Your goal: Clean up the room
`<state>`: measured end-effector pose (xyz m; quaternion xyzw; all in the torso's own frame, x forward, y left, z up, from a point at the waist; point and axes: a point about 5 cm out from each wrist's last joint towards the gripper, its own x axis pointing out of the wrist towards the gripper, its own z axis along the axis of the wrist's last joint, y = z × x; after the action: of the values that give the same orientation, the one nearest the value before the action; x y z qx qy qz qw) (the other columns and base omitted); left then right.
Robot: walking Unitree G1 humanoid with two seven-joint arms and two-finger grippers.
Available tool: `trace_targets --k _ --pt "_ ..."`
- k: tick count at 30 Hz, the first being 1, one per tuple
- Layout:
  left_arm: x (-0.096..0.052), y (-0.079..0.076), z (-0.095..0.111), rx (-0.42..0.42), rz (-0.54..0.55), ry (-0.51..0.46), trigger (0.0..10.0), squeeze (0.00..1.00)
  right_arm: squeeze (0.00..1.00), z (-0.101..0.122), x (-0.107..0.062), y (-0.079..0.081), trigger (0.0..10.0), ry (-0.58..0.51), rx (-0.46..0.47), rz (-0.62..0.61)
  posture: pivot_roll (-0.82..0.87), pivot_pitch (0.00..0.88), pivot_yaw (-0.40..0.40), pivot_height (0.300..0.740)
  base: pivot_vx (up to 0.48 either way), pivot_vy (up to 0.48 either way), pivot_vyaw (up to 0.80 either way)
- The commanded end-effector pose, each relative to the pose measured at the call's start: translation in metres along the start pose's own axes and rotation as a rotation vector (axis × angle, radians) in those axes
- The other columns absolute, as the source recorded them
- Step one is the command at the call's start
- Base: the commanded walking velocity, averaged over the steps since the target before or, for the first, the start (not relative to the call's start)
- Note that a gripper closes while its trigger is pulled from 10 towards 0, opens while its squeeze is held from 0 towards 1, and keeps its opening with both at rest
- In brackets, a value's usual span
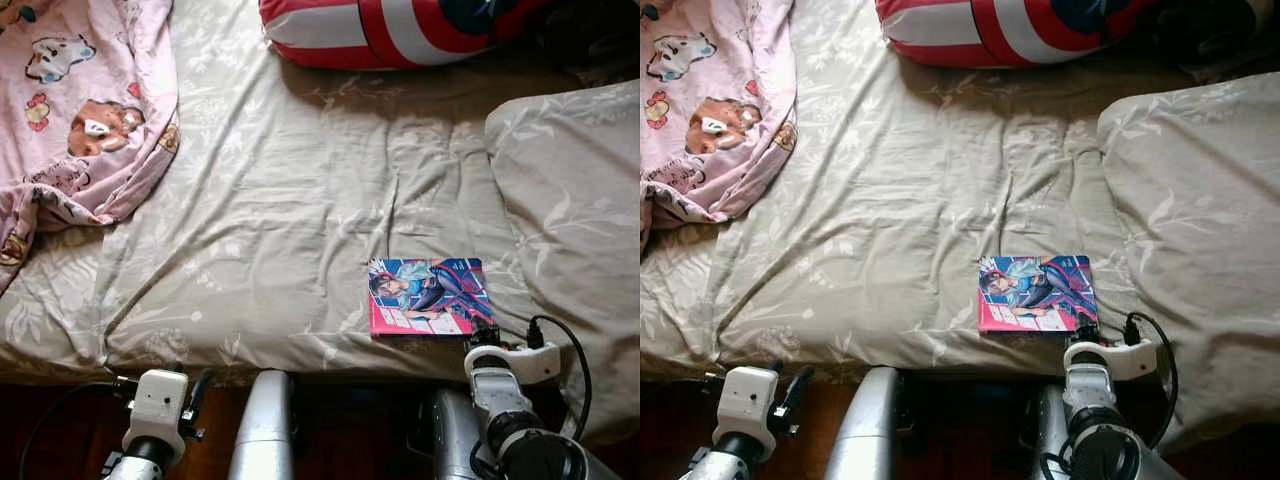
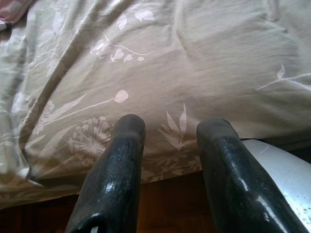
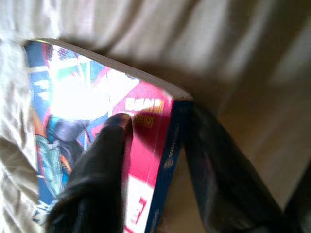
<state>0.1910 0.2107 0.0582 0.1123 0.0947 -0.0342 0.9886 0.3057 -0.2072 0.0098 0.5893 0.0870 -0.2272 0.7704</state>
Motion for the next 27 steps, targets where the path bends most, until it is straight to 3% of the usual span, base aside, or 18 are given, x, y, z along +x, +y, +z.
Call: trace_targets --k 1,7,16,23,24,25,27 --pt "-0.007 0.001 -0.013 0.010 0.004 0.059 10.0 0.00 0.97 -0.005 -0.007 -0.018 10.0 0.006 0.013 -0.061 0.34 0.409 0.105 0.639 0.000 0.000 0.00" --pt "-0.003 0.000 -0.013 0.007 0.004 0.054 10.0 0.00 1.00 -0.004 -0.009 -0.024 10.0 -0.001 0.006 -0.091 0.33 0.398 0.104 0.639 0.000 0.000 0.00" --pt "0.001 0.000 -0.014 0.006 0.000 0.051 10.0 0.00 1.00 0.003 -0.001 -0.005 10.0 -0.003 -0.045 -0.016 0.31 0.390 0.100 0.639 0.000 0.000 0.00" --pt "0.007 -0.003 -0.016 0.000 0.000 0.053 10.0 0.00 1.00 0.001 -0.005 -0.016 10.0 0.000 -0.060 -0.052 0.31 0.373 0.096 0.639 0.000 0.000 0.00" --pt "0.007 -0.003 -0.016 0.000 0.001 0.052 10.0 0.00 0.43 0.001 -0.006 -0.018 10.0 -0.001 -0.061 -0.056 0.31 0.373 0.096 0.639 0.000 0.000 0.00" --pt "0.008 -0.002 -0.017 -0.001 0.001 0.053 10.0 0.00 0.00 0.002 -0.008 -0.023 10.0 -0.004 -0.066 -0.067 0.30 0.367 0.094 0.639 0.000 0.000 0.00" --pt "0.010 -0.002 -0.018 -0.001 0.000 0.055 10.0 0.00 0.00 0.003 -0.011 -0.031 10.0 -0.007 -0.080 -0.089 0.29 0.357 0.088 0.639 0.000 0.000 0.00"
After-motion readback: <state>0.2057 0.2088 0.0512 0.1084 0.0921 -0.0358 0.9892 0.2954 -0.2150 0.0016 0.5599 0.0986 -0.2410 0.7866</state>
